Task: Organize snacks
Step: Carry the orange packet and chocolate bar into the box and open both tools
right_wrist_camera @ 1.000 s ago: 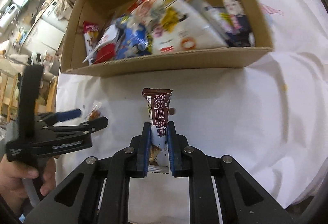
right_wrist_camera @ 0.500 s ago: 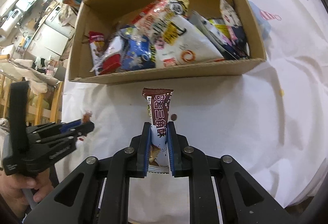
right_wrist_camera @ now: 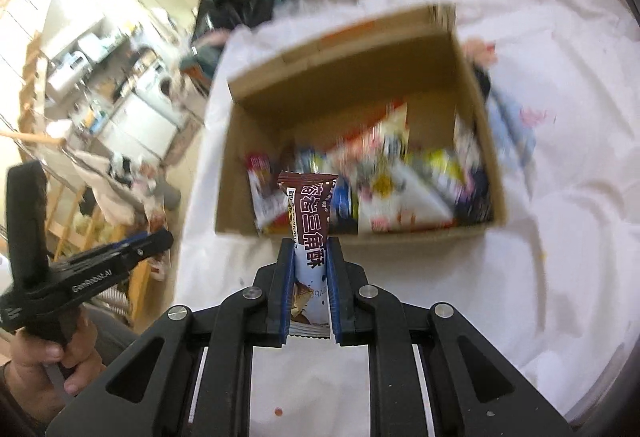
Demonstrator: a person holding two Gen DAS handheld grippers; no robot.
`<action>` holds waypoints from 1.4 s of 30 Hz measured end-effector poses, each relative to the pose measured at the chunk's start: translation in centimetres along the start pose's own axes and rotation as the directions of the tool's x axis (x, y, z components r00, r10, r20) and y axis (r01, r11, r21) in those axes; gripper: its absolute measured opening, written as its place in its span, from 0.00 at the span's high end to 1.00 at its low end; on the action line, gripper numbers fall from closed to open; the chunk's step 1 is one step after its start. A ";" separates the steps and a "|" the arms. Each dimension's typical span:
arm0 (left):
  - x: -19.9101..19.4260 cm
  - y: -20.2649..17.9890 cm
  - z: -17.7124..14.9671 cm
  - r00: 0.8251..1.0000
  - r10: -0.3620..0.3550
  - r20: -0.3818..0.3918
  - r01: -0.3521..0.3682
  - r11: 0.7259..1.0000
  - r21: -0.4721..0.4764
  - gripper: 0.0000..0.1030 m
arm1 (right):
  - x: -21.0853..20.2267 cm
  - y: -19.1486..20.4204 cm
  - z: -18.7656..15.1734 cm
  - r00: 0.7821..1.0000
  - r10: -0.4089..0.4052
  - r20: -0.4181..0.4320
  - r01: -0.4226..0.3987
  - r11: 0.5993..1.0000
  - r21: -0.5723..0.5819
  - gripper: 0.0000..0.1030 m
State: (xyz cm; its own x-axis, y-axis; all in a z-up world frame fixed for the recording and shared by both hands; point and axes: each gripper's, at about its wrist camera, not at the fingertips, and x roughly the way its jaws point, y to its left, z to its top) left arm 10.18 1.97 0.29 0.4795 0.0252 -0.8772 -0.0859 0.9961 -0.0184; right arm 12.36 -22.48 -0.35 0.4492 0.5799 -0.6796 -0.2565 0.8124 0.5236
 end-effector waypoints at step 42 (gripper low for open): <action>8.8 -1.6 5.7 0.999 -0.034 0.034 0.033 0.999 0.006 0.84 | 3.7 -6.1 5.9 0.967 -0.256 -0.012 0.257 0.966 0.024 0.84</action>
State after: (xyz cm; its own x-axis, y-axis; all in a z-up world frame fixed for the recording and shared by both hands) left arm 19.53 1.11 -4.63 0.5112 -0.0055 -0.8594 -0.0642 0.9969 -0.0446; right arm 20.60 -25.65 -3.00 0.4895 0.3530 -0.7973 -0.1119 0.9323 0.3441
